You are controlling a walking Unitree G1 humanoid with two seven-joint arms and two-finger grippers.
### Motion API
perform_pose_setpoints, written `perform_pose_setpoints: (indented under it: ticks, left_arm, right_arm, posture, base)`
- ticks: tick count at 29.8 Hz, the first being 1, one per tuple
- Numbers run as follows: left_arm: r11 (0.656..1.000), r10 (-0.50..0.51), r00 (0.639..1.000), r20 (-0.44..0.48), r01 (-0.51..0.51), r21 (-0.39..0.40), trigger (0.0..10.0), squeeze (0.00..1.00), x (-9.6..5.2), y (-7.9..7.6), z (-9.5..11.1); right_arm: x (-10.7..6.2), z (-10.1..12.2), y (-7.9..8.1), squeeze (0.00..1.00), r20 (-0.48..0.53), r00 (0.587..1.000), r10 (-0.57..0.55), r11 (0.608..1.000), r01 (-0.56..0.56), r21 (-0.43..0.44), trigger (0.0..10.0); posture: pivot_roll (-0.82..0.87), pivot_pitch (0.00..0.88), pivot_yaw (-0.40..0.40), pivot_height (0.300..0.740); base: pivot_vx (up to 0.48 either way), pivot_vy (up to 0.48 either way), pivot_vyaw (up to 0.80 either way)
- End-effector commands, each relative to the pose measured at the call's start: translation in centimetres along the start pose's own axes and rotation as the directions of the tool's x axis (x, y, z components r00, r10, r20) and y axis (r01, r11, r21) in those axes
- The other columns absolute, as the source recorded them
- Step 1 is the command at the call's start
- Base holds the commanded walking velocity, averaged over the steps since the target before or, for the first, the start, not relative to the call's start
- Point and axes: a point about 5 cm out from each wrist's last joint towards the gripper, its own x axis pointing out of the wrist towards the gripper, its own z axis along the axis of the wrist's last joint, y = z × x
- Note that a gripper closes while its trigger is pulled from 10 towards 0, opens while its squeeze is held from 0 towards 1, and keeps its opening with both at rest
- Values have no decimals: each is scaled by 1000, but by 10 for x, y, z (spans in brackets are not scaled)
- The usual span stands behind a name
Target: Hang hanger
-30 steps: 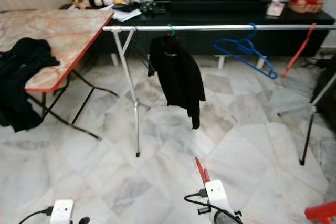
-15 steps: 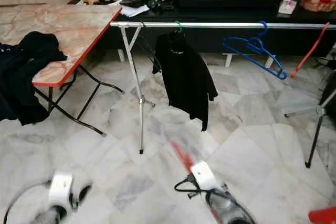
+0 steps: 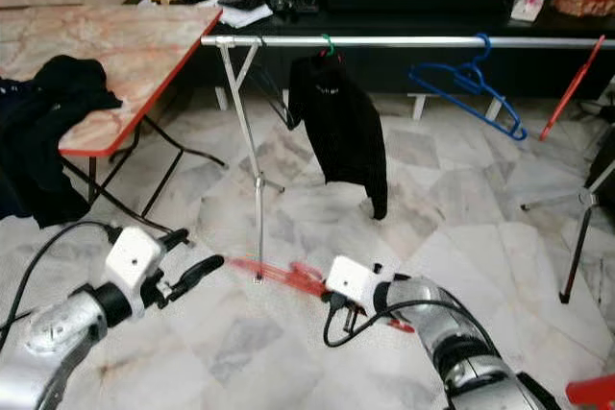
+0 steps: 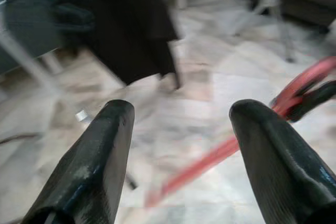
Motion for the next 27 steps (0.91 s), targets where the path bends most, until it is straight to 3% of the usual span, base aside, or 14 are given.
perform_pose_setpoints:
  ticks: [1, 2, 6, 13, 19, 23, 24, 26, 27]
  left_arm:
    - [992, -124, 992, -6, 124, -19, 10000, 0, 5, -16, 8]
    - [984, -179, 984, -4, 179, -20, 10000, 0, 7, -23, 14]
    - [979, -205, 979, -19, 205, 8, 10000, 0, 17, -30, 25]
    - [980, -191, 982, 10, 191, -49, 10000, 0, 18, -30, 35]
    - [980, -199, 978, -57, 197, -29, 10000, 0, 13, -31, 30]
    - [972, -233, 970, -74, 230, -43, 10000, 0, 4, -35, 34]
    - [958, -288, 950, -120, 286, -36, 10000, 0, -6, -39, 33]
    - [952, -307, 941, -141, 306, -31, 10000, 0, -9, -40, 32]
    - [942, -326, 923, -206, 334, 7, 10000, 0, -15, -40, 27]
  right_arm:
    - [-3, 4, -2, 0, -7, 999, 35, 998, -36, -59, 10000]
    - [-7, 8, -5, 0, 1, 999, 52, 996, -52, -75, 10000]
    - [-15, 21, -8, 0, 9, 990, 138, 978, -135, -160, 10000]
    - [-23, 43, -16, 0, 84, 991, 100, 973, -80, -215, 10000]
    - [-26, 45, -10, 0, 90, 986, 139, 971, -118, -207, 10000]
    - [-30, 53, -15, 0, 150, 985, 85, 984, -59, -169, 10000]
    - [-35, 53, -15, 0, 132, 986, 101, 982, -77, -175, 10000]
    - [-36, 51, -15, 0, 119, 987, 109, 980, -86, -182, 10000]
    - [-37, 48, -16, 0, 98, 989, 110, 977, -90, -195, 10000]
  posture:
    - [-5, 21, 37, 740]
    - [-5, 21, 37, 740]
    - [-11, 22, 42, 740]
    - [-15, 22, 48, 740]
    - [-21, 23, 49, 740]
    - [-13, 24, 47, 740]
    - [-16, 25, 45, 740]
    - [-16, 25, 45, 740]
    - [-11, 26, 43, 740]
  base:
    - [0, 0, 0]
    - [0, 0, 0]
    - [0, 0, 0]
    - [0, 0, 0]
    - [0, 0, 0]
    - [0, 0, 0]
    - [0, 0, 0]
    - [0, 0, 0]
    - [0, 0, 0]
